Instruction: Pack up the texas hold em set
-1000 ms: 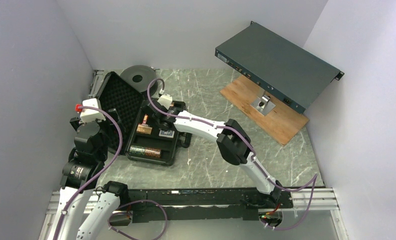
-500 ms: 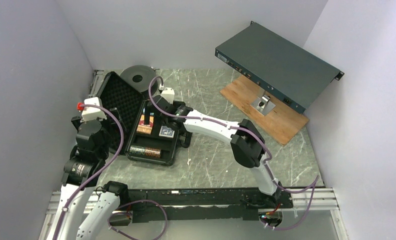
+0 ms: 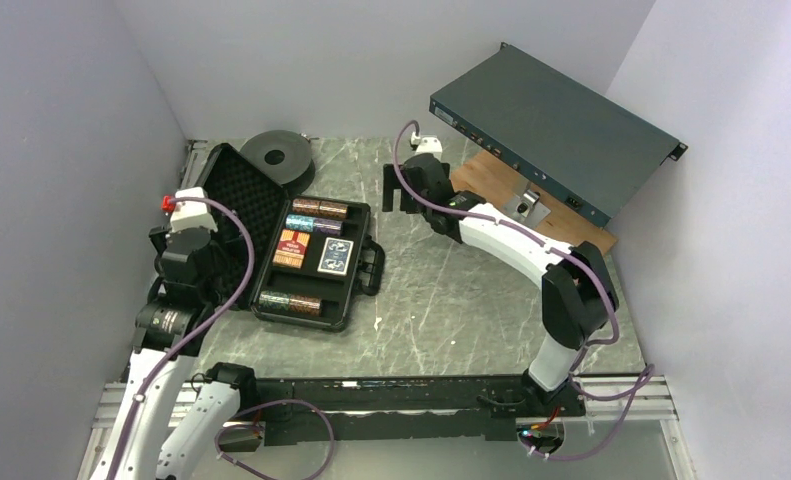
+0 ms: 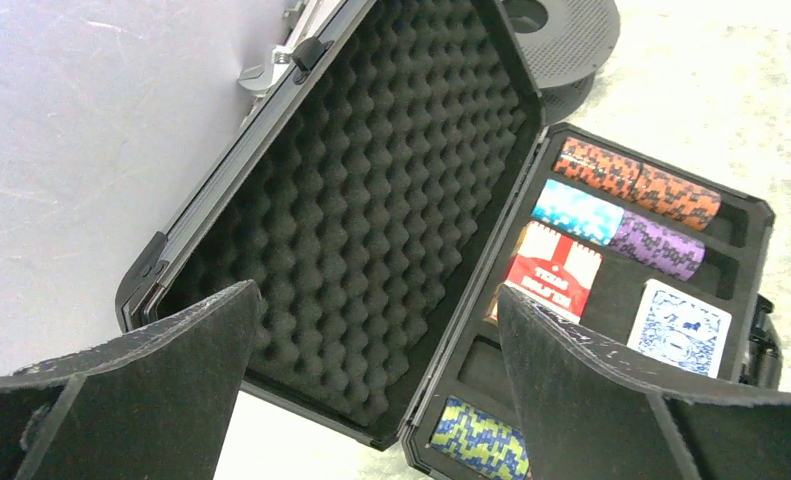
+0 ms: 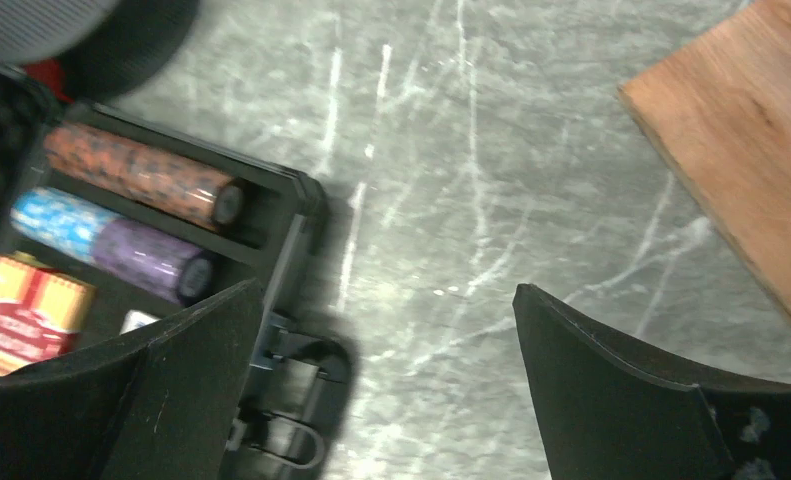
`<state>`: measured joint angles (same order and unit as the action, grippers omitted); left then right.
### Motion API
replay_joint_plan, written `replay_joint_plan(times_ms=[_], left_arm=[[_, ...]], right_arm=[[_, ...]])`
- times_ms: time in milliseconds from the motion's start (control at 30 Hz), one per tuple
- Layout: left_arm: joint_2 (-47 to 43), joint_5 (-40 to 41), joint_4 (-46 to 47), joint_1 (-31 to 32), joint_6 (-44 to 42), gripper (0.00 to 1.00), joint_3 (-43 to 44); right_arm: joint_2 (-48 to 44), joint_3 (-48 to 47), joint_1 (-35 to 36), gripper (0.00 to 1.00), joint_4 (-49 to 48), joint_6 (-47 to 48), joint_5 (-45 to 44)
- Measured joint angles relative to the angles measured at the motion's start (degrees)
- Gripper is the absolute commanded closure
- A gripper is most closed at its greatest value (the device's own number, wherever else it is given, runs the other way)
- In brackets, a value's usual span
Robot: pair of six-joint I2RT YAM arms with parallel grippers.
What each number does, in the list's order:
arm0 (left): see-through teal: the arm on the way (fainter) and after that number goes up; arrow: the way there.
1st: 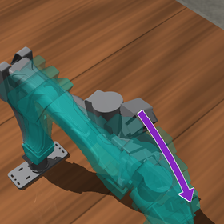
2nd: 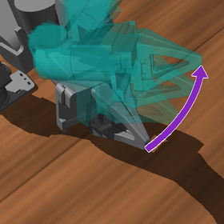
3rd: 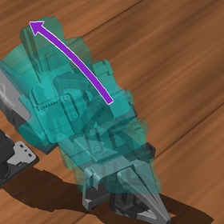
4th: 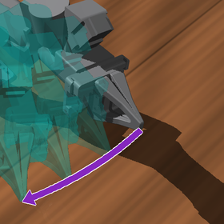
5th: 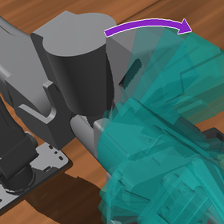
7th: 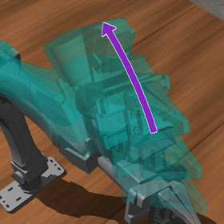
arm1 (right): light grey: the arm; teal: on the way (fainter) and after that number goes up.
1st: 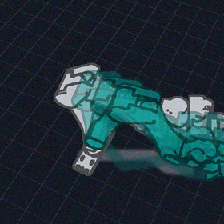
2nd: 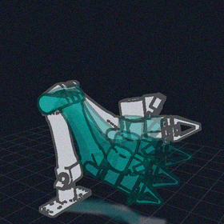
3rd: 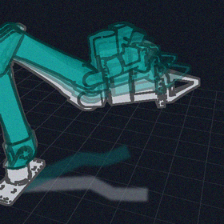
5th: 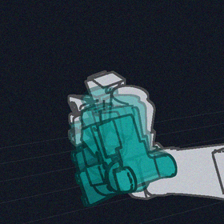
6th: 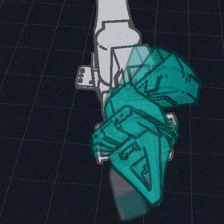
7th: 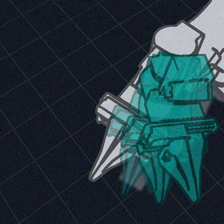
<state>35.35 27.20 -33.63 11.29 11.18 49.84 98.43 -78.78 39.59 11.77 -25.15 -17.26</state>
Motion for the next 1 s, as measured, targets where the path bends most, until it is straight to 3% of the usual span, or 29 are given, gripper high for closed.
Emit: replay_joint_plan(times_ms=[433, 667, 1000], left_arm=[[8.5, -0.8, -2.0, -2.7, 6.3, 0.15, 0.2], [16.6, -5.0, -3.7, -2.9, 14.0, 0.31, 0.7], [24.8, -10.3, 3.7, -3.0, 17.4, 0.52, 0.1]], right_arm=[[-2.2, 12.6, -0.9, 0.00, -6.2, 9.2, 6.0], [-5.0, 13.6, -1.5, 0.00, -8.6, 9.7, 7.8], [-8.3, 15.2, -2.1, 0.00, -8.9, 9.7, 8.9]])
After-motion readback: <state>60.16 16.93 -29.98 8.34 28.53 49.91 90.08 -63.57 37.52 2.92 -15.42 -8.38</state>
